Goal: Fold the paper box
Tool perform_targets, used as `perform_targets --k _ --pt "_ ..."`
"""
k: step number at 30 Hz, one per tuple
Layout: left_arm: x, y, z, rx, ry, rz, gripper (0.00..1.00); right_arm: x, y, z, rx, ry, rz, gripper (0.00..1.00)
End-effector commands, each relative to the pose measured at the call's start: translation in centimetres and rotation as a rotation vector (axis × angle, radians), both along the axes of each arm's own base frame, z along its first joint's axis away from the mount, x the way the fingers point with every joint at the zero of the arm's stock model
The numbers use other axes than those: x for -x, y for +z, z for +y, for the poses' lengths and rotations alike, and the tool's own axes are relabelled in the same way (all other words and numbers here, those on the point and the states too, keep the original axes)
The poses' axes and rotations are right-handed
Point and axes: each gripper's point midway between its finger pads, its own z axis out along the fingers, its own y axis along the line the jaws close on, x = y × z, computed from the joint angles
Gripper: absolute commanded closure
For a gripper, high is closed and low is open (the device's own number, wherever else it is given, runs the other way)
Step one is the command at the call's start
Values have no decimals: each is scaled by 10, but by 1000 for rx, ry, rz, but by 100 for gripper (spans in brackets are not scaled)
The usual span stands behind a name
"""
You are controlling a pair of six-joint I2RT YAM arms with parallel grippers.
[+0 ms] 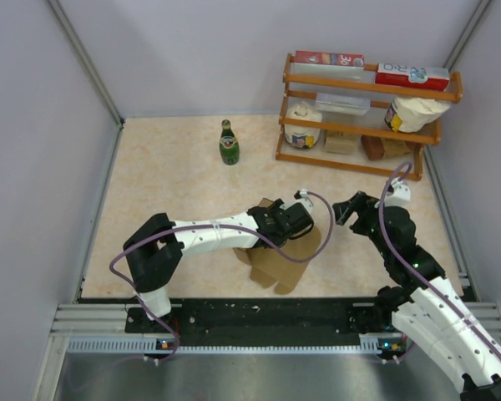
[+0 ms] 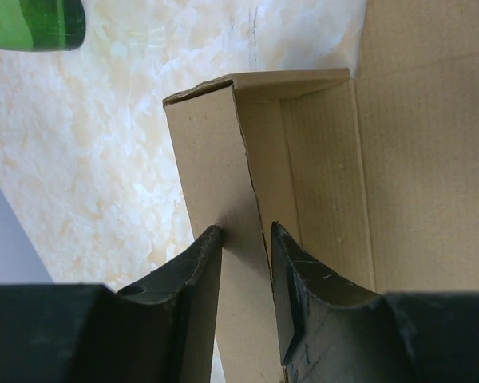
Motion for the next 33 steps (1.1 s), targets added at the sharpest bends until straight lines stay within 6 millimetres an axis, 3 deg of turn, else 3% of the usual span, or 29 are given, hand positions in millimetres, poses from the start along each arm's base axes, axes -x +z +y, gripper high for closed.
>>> perform_targets --k 1,11,22,26,28,33 --pt "-7 11 -2 -22 6 -47 65 -1 12 -3 -25 -11 -33 15" --pt "-10 14 4 -66 15 -77 60 -2 8 -2 -18 -5 -28 15" --pt "-13 15 5 -56 26 -84 87 -2 12 -3 -24 -2 -36 15" --pt "-19 11 9 18 54 -40 93 2 26 -2 -28 17 -54 16" --pt "-23 8 11 74 74 -8 96 5 46 -2 -26 33 -91 16" --pt "-29 -12 14 267 130 137 98 15 75 3 -8 95 -110 16"
